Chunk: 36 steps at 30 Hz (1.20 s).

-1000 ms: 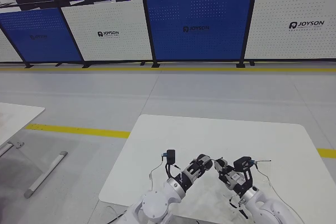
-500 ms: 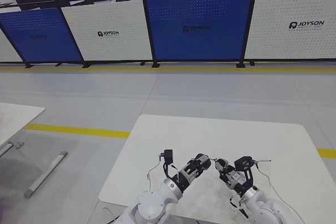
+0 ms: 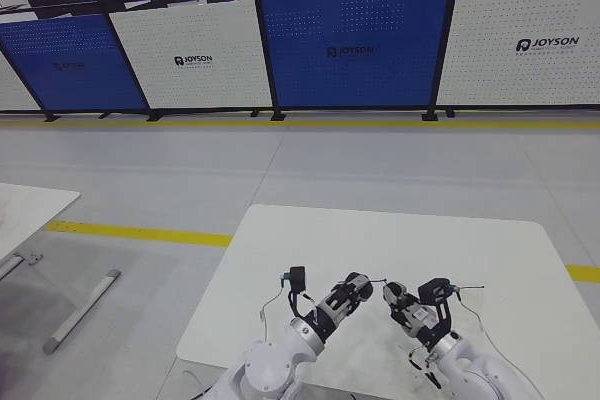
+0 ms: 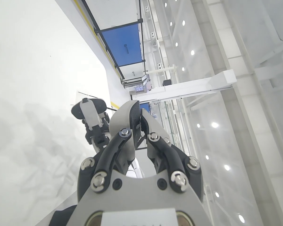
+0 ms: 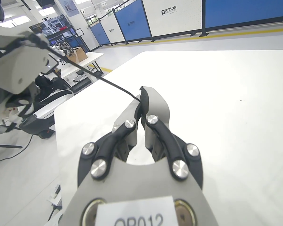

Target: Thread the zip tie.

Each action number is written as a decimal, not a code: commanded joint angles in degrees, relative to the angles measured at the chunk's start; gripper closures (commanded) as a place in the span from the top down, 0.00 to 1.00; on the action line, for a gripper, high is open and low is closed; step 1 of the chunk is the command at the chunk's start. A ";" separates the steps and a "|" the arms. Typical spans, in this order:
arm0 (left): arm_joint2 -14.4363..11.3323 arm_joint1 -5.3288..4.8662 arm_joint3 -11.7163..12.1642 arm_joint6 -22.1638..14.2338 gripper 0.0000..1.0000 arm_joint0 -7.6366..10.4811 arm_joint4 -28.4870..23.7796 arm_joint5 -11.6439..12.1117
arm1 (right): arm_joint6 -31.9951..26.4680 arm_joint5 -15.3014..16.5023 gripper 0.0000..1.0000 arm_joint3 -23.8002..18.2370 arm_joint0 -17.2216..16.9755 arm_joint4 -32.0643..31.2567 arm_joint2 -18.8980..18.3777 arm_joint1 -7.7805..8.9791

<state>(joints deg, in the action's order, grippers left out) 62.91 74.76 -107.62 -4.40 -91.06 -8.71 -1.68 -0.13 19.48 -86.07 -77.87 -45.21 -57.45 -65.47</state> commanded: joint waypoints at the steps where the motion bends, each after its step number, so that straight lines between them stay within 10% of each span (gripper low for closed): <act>1: 0.08 0.15 0.63 1.43 0.00 0.65 -1.08 -0.80 | 1.74 0.00 1.00 -0.30 -0.61 0.70 -0.98 0.19; 24: 0.57 2.05 12.16 14.09 0.00 9.38 -8.41 -6.02 | 19.77 0.00 1.00 -14.03 -19.69 18.12 -19.05 6.61; 36: 0.48 2.70 14.88 17.48 0.00 10.64 -10.92 -5.42 | 18.03 0.00 1.00 -14.92 -21.87 27.45 -21.05 8.98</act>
<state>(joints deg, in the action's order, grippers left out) 63.39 77.46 -92.73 13.07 -80.42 -19.64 -7.10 17.90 19.48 -100.98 -99.73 -17.76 -78.50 -56.49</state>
